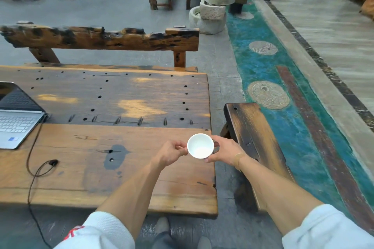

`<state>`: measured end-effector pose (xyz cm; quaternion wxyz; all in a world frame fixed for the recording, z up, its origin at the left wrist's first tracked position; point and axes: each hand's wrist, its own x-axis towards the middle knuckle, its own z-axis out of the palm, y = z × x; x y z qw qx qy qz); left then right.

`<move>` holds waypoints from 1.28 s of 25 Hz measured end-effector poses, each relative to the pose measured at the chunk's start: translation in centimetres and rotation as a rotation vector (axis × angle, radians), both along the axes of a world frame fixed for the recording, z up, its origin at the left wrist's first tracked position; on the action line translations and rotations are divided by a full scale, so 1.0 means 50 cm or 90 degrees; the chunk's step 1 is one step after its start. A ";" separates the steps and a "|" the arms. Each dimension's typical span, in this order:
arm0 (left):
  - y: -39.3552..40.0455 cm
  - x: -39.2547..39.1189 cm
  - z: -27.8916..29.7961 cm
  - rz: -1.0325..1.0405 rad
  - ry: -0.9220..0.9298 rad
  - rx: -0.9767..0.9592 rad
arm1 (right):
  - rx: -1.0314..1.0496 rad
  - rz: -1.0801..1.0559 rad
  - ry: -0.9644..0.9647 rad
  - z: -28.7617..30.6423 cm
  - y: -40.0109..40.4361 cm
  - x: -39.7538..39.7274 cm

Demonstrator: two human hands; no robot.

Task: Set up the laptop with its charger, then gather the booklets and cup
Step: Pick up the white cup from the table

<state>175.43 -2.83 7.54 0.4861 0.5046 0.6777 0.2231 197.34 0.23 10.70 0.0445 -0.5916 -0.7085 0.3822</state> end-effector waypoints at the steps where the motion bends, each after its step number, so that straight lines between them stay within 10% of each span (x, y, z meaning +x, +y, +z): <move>1: -0.014 0.015 -0.004 0.001 -0.002 -0.005 | -0.003 0.005 0.001 -0.007 -0.013 0.016; 32: -0.181 0.052 -0.232 0.020 0.067 -0.192 | -0.173 -0.055 -0.047 -0.278 -0.193 0.021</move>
